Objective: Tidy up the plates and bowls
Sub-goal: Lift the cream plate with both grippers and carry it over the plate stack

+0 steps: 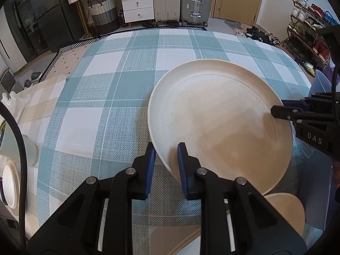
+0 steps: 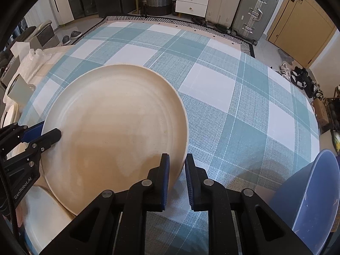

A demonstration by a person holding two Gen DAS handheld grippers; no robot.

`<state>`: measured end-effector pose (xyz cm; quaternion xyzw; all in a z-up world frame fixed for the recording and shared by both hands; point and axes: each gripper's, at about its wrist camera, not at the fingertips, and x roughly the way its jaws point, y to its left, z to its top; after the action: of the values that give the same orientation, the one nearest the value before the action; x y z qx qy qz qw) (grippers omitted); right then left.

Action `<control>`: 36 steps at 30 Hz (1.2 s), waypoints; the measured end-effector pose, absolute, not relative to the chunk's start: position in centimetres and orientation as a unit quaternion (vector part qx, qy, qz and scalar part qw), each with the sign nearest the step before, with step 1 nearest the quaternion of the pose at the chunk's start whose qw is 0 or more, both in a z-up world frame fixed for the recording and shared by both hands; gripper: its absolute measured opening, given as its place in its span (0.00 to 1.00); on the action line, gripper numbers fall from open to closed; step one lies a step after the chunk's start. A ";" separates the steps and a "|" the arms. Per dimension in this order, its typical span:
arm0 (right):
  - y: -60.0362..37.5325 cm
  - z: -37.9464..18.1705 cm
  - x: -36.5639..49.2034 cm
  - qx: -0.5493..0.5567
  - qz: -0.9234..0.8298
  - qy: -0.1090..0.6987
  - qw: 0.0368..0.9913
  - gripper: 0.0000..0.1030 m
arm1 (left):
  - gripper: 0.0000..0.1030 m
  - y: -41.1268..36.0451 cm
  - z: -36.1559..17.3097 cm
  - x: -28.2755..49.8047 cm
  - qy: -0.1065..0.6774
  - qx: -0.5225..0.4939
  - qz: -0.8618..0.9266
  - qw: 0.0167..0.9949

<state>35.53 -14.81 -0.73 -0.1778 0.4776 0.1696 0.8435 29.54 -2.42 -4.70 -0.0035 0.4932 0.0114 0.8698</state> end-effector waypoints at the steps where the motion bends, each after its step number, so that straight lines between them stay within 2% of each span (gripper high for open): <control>1: -14.8 -0.6 35.4 -0.180 0.169 0.473 0.846 0.15 | 0.18 -2.4 -4.6 29.4 0.492 -0.003 0.012 0.871; 21: -14.4 3.7 32.2 -0.184 0.169 0.409 0.878 0.15 | 0.18 -2.4 0.7 25.9 0.441 -0.014 0.018 0.897; 36: -13.4 5.8 27.2 -0.191 0.183 0.385 0.884 0.15 | 0.18 -1.6 4.8 19.9 0.405 -0.011 0.025 0.914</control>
<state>27.24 -13.41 5.77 -0.1913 0.3848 0.1828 0.8842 19.89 -1.62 4.82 -0.0109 0.4051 0.0253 0.9139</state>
